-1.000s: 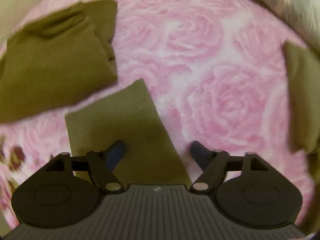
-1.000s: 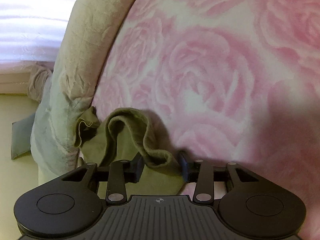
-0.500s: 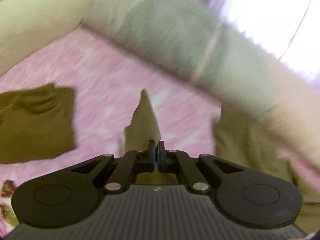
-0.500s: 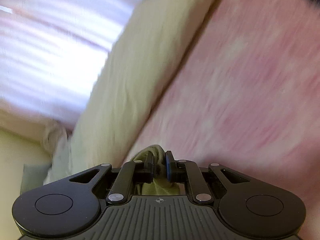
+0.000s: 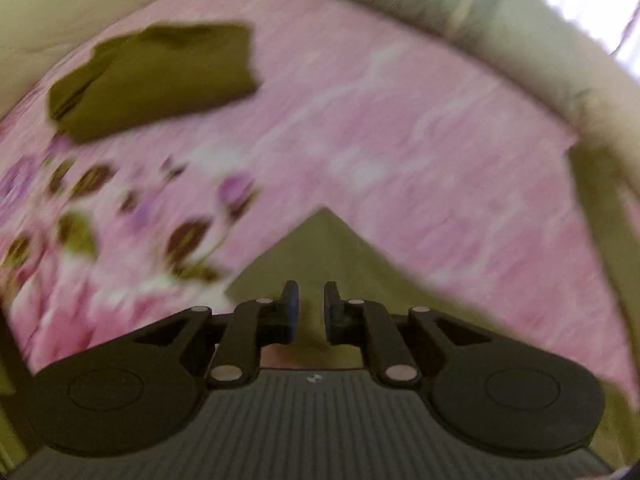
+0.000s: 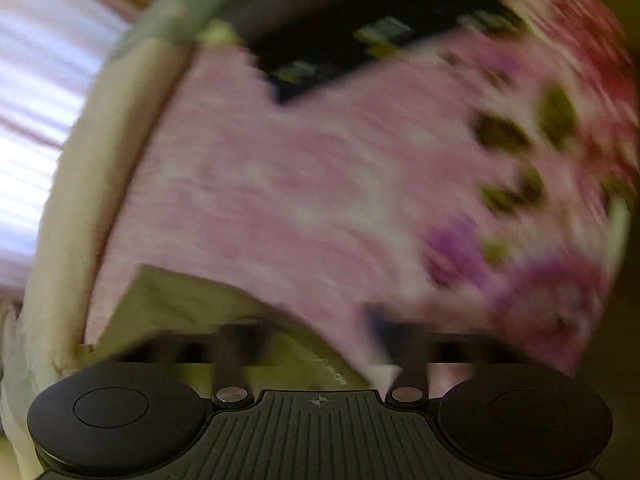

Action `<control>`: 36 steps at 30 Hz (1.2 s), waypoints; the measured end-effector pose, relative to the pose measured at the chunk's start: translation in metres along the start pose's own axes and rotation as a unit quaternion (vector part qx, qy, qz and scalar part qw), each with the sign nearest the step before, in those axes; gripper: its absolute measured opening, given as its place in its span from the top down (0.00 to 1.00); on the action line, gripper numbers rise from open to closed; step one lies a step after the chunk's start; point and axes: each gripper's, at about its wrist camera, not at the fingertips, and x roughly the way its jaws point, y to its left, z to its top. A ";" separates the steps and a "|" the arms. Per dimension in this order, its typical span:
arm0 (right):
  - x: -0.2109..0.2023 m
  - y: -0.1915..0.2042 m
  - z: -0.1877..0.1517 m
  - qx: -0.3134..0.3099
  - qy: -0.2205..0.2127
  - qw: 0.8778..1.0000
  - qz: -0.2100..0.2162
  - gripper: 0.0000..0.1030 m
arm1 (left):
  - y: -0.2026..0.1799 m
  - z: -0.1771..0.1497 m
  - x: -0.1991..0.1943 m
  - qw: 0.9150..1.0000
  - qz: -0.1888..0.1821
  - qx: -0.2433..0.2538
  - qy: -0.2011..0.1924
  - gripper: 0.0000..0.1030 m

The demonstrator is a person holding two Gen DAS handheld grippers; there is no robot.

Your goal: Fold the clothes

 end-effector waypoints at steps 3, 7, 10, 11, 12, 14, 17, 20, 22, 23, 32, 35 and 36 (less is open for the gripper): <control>0.010 -0.027 -0.021 0.042 0.018 0.998 0.043 0.22 | 0.001 -0.015 -0.002 1.000 -0.007 0.002 0.004 0.77; 0.024 -0.030 -0.046 0.040 0.039 0.996 0.073 0.23 | -0.004 -0.027 -0.003 1.000 -0.023 0.008 0.006 0.73; 0.036 -0.024 -0.061 0.013 0.040 0.996 0.075 0.34 | 0.000 -0.031 0.004 0.999 -0.030 -0.011 0.018 0.72; 0.043 -0.024 -0.065 0.008 0.040 0.996 0.074 0.39 | 0.003 -0.032 0.006 0.999 -0.030 -0.018 0.022 0.72; 0.051 -0.025 -0.068 0.007 0.038 0.997 0.070 0.39 | 0.005 -0.034 0.008 0.999 -0.029 -0.024 0.026 0.72; 0.067 -0.029 -0.072 0.012 0.024 0.997 0.067 0.40 | 0.013 -0.035 0.012 0.999 -0.025 -0.036 0.029 0.71; 0.074 -0.029 -0.078 0.028 -0.015 0.996 0.081 0.39 | 0.027 -0.034 0.015 0.997 -0.025 -0.063 0.026 0.69; 0.076 -0.022 -0.082 0.013 -0.028 0.997 0.077 0.40 | 0.040 -0.033 0.025 0.994 -0.029 -0.100 0.019 0.68; 0.076 -0.020 -0.082 0.005 -0.029 0.997 0.073 0.40 | 0.047 -0.031 0.035 0.992 -0.029 -0.125 0.018 0.68; 0.076 -0.019 -0.081 0.005 -0.030 0.997 0.069 0.47 | 0.048 -0.030 0.040 0.990 -0.030 -0.136 0.016 0.68; 0.051 0.008 -0.069 -0.065 -0.042 0.997 0.006 0.88 | 0.044 -0.012 0.022 0.995 -0.027 -0.074 -0.056 0.99; 0.030 0.014 -0.062 -0.083 -0.043 0.996 0.007 0.88 | 0.054 -0.011 0.003 0.995 -0.027 -0.058 -0.071 0.99; 0.024 0.014 -0.060 -0.090 -0.041 0.995 0.005 0.88 | 0.057 -0.013 -0.002 0.996 -0.023 -0.052 -0.072 0.99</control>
